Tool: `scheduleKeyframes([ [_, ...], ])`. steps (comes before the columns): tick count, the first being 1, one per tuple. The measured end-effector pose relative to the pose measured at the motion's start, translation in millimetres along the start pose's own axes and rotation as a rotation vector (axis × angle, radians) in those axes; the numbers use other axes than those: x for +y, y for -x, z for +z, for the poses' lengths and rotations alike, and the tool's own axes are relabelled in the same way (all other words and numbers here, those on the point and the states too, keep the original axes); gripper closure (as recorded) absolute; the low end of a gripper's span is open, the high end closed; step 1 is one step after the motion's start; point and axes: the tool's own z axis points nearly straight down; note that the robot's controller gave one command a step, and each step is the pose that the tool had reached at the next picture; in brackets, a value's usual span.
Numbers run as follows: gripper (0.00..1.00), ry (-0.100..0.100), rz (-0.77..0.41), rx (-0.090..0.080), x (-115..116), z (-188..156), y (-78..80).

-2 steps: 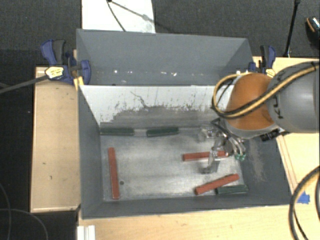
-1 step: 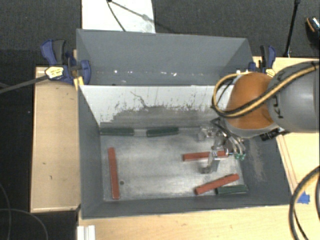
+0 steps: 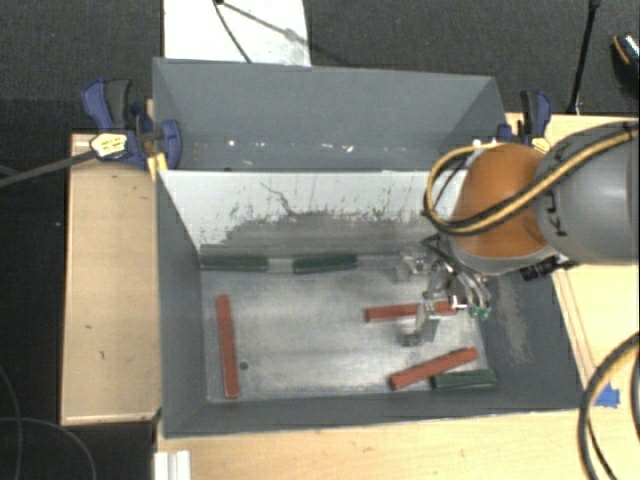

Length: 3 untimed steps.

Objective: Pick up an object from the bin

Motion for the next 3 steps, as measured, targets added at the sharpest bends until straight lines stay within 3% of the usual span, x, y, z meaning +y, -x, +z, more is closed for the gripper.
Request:
scheduleKeyframes([
  [2, 0.0, 0.0, 0.0, -0.002, -0.2, -1.1, 2.3],
  [3, 1.0, 0.0, 0.0, -0.001, -0.1, -1.4, 2.3],
])
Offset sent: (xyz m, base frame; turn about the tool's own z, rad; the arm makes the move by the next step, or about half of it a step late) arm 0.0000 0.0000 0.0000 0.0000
